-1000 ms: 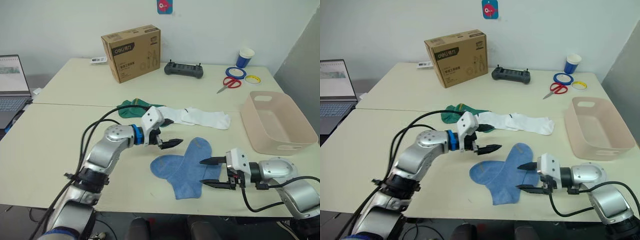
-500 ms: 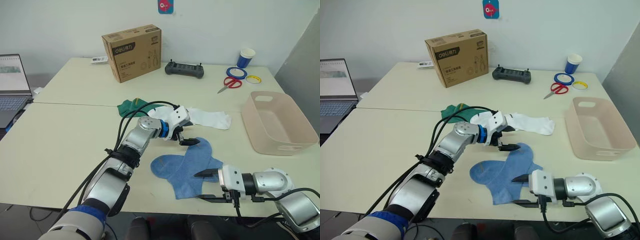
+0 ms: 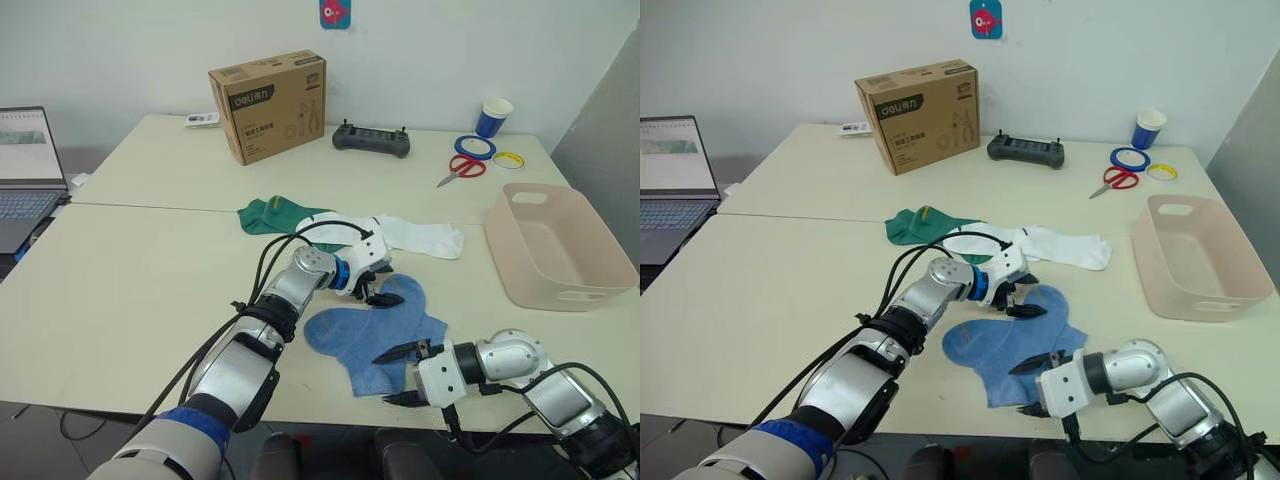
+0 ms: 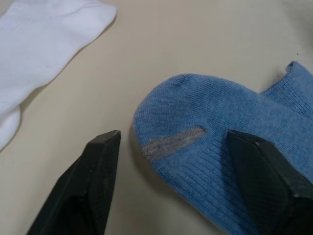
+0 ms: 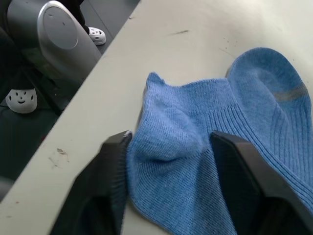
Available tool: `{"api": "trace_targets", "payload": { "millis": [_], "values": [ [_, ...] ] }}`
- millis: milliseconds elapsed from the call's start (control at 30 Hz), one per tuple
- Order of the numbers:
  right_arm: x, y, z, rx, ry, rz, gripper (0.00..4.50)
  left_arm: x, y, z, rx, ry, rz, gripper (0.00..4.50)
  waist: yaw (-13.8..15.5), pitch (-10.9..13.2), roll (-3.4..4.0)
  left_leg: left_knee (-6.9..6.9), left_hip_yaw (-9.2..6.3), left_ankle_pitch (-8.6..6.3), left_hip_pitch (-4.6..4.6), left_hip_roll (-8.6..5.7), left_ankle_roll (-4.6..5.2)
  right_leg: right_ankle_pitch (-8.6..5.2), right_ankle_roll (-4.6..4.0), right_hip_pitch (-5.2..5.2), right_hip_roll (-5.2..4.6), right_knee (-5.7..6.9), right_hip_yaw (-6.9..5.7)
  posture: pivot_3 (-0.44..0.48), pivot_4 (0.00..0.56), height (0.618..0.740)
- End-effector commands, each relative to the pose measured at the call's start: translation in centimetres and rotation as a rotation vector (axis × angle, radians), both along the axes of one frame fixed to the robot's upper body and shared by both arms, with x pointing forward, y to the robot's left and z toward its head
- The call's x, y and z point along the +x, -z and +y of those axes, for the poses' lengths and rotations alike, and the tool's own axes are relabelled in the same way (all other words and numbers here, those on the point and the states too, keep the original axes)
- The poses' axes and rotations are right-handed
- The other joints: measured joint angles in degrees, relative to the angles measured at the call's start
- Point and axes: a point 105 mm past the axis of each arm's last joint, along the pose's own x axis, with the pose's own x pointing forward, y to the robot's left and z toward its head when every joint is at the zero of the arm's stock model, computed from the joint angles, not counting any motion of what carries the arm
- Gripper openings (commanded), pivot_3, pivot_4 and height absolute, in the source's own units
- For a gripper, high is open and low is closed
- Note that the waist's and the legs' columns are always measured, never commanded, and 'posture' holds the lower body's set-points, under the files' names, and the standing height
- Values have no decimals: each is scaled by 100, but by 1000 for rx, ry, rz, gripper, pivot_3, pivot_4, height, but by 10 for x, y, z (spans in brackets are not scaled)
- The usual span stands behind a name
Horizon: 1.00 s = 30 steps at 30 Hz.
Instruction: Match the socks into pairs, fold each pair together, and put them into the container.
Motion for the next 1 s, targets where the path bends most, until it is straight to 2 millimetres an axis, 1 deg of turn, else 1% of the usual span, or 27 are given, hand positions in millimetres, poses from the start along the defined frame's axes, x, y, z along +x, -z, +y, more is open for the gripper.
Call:
{"api": "trace_targets", "payload": {
  "millis": [33, 67, 100, 133, 167, 267, 400, 500, 600, 733, 833, 900, 1000],
  "values": [
    [1, -11, 2, 45, -18, -20, 1324, 5, -12, -5, -21, -6, -49, 2320, 0, 0, 0, 0, 1, 0, 0, 0, 0, 0, 0, 0, 0, 0, 1, 0, 150, 740],
    [0, -12, 2, 44, -25, -22, 888, 6, -12, -4, -20, -10, -50, 1948, 0, 0, 0, 0, 0, 0, -1, 0, 0, 0, 0, 0, 0, -1, 1, 0, 150, 740],
    [-1, -13, 1, 40, -33, -20, 603, 6, -12, -4, -23, -13, -49, 1702, 0, 0, 0, 0, -1, 0, -1, 0, 0, 0, 0, 0, 0, -1, 0, 0, 150, 740],
    [-2, -13, 0, 37, -38, -18, 219, 6, -12, -3, -26, -14, -48, 1364, 0, 0, 0, 0, -1, 0, -1, 0, 0, 0, 0, 0, 0, 0, 0, 0, 150, 740],
    [-3, -15, -1, 40, -41, -17, 0, 6, -12, -3, -31, -17, -48, 1045, 0, 0, 0, 0, -1, 0, -1, 0, 0, 0, 0, 0, 0, 0, -1, 0, 150, 740],
    [-4, -19, -2, 54, -46, -22, 0, 7, -13, 0, -43, -35, -57, 61, 0, 0, 0, 0, -2, 0, -1, 0, 0, 0, 0, 0, 0, 0, -1, 0, 150, 740],
    [-7, -27, -5, 70, -56, -24, 0, 11, -16, 9, -70, -79, -60, 25, -2, 0, 0, 0, -3, 0, -1, 0, 0, 0, 0, 0, 0, 0, -1, 0, 150, 740],
    [-1, -36, -8, 97, -23, -40, 0, 10, -27, 20, -158, -133, -13, 25, -9, 0, 0, 0, -3, 0, -1, 1, 0, 1, 0, 1, 0, 1, 0, 0, 150, 740],
    [-2, -39, -11, 92, -31, -26, 0, 7, -34, 26, -189, -158, -20, 25, 4, 0, 0, 0, -6, 0, 0, 2, 0, 1, 0, 1, 0, 4, -4, 0, 150, 740],
    [14, -46, -16, 107, 0, -52, 0, -1, -47, 46, -241, -235, -33, 25, -17, 0, 1, 4, -5, 0, 0, 2, -1, 3, -3, 3, -1, 4, -1, 0, 150, 740],
    [23, -48, -20, 127, 22, -32, 0, -7, -48, 60, -238, -303, -49, 25, -10, -1, 2, 5, -7, 1, 2, 3, -1, 12, -16, 4, -1, 7, -2, 0, 150, 740],
    [26, -48, -22, 135, 26, -19, 0, -10, -48, 65, -247, -348, -42, 25, 3, -2, 3, 5, -11, 1, 2, 4, -1, 13, -17, 4, -1, 9, -6, 0, 150, 740],
    [32, -46, -23, 143, 30, -9, 0, -25, -43, 73, -218, -371, -56, 25, 5, -2, 3, 6, -9, 1, 2, 3, 0, 15, -21, 5, -3, 7, -5, 0, 150, 740]
  ]
}}
